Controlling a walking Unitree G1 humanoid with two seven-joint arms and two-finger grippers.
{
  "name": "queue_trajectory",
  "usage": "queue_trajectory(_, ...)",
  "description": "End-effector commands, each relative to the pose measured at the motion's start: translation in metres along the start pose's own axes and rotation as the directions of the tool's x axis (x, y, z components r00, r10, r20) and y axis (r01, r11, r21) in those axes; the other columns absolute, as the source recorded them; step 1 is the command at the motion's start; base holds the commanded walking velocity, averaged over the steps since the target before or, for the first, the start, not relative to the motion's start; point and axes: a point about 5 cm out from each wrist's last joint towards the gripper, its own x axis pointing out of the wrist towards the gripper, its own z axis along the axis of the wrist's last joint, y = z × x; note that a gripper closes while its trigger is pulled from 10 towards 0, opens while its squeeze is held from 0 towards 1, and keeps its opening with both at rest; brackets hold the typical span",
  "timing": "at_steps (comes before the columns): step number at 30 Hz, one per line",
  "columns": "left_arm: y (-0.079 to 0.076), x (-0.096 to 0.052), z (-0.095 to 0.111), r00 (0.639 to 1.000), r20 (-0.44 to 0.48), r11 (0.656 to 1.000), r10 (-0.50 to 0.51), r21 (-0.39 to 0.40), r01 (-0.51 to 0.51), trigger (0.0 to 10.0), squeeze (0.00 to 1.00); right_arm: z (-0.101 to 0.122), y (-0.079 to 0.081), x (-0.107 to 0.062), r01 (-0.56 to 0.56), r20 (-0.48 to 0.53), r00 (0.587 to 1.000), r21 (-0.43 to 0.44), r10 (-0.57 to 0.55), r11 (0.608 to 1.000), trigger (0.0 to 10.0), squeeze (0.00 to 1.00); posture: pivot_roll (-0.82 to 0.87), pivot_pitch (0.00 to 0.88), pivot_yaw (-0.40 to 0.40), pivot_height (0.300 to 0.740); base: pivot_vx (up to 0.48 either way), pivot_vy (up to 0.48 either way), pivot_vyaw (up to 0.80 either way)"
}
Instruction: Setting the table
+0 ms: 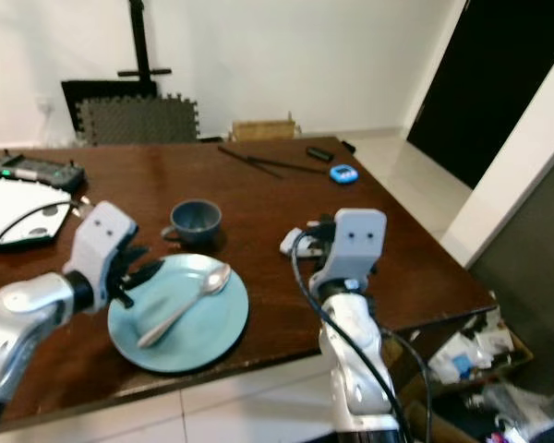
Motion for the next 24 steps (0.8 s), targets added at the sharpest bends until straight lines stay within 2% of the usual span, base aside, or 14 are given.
queue_trajectory(1,0.001,0.008,-0.003,0.998,-0.021,0.997,-0.054,-0.048,0.053,10.0,0.0,-0.003,-0.003,-0.004,0.016,-0.013,1.0,-0.007,-0.016,1.0,10.0,0.0,0.05,0.132,0.008,0.74,0.0,0.0,0.0)
queue_trajectory(2,0.001,0.008,-0.003,0.998,-0.021,0.997,-0.054,-0.048,0.053,10.0,0.0,-0.003,-0.003,-0.004,0.016,-0.013,1.0,-0.007,-0.016,1.0,10.0,0.0,0.05,0.132,0.008,0.74,0.0,0.0,0.0)
queue_trajectory(4,0.008,0.012,-0.008,0.995,-0.083,0.995,-0.061,-0.081,0.054,10.0,0.0,-0.004,-0.005,-0.008,0.029,-0.021,0.999,-0.012,-0.03,0.999,10.0,0.0,0.05,0.14,0.027,0.74,0.0,0.0,0.0)
queue_trajectory(12,0.016,0.017,-0.015,0.977,-0.186,0.995,-0.102,-0.035,0.097,10.0,0.0,-0.006,-0.011,-0.013,0.067,-0.026,0.997,-0.017,-0.067,0.998,10.0,0.0,0.04,0.146,0.045,0.74,0.0,0.0,0.0)
queue_trajectory(17,0.006,0.026,-0.024,0.965,-0.214,0.988,-0.152,-0.041,0.147,10.0,0.0,-0.006,-0.01,-0.014,0.073,-0.025,0.997,-0.014,-0.074,0.997,10.0,0.0,0.04,0.146,0.056,0.74,0.0,0.0,0.0)
queue_trajectory(24,-0.007,0.031,-0.034,0.96,-0.22,0.985,-0.174,-0.049,0.167,10.0,0.0,-0.006,-0.009,-0.014,0.074,-0.024,0.997,-0.012,-0.074,0.997,10.0,0.0,0.04,0.145,0.055,0.74,0.0,0.0,0.0)
